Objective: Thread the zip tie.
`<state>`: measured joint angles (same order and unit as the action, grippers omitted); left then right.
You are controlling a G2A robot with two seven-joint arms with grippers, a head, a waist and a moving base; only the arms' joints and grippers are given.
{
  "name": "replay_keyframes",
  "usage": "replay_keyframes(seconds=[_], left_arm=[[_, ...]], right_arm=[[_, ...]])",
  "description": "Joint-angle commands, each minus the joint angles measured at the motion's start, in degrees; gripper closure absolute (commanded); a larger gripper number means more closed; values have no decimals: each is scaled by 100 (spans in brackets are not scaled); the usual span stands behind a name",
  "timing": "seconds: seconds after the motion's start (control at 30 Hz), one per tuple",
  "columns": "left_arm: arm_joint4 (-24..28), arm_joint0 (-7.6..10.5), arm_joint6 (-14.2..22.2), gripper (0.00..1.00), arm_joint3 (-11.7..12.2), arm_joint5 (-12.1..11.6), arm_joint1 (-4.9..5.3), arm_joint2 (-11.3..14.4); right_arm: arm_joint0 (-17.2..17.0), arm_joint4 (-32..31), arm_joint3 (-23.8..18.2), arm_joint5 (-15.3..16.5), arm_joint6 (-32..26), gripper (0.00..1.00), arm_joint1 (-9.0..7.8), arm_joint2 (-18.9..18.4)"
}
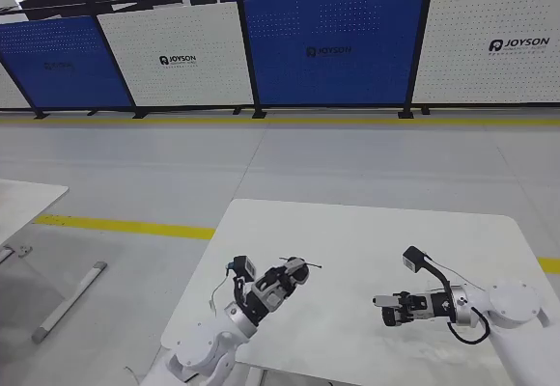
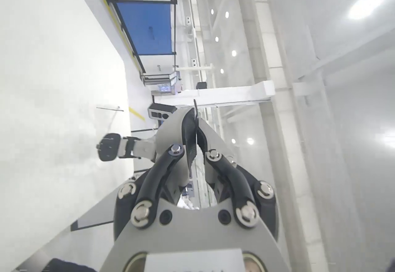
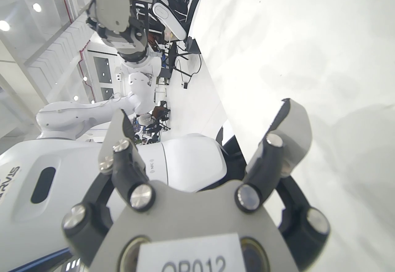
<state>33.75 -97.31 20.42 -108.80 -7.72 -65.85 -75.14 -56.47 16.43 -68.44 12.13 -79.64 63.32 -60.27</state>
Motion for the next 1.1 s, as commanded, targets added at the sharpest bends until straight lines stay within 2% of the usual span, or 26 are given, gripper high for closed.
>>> replay_keyframes(seconds=[0.0,0.3,0.4,0.47,0.53,0.63,0.7,0.77,0.83,1.07], left_arm=[[70,-34,332,100,2,50,20,-43],[50,-28,307,100,6,47,19,-44],[-659,0,-315,100,-28,88,2,92],[-1100,60,-617,100,-3,279,-11,241],[-1311,109,-853,100,25,410,-23,316],[-1715,224,-1119,100,206,546,-39,438],[-2240,320,-1230,100,333,655,-35,526],[-2294,375,-1172,100,372,684,-43,606],[-2054,438,-957,100,430,641,-50,626],[-2054,438,-957,100,430,641,-50,626]], right_arm=[[0,0,0,0,0,0,0,0],[0,0,0,0,0,0,0,0],[0,0,0,0,0,0,0,0],[0,0,0,0,0,0,0,0],[0,0,0,0,0,0,0,0],[0,0,0,0,0,0,0,0],[0,0,0,0,0,0,0,0],[0,0,0,0,0,0,0,0],[0,0,0,0,0,0,0,0],[0,0,0,0,0,0,0,0]])
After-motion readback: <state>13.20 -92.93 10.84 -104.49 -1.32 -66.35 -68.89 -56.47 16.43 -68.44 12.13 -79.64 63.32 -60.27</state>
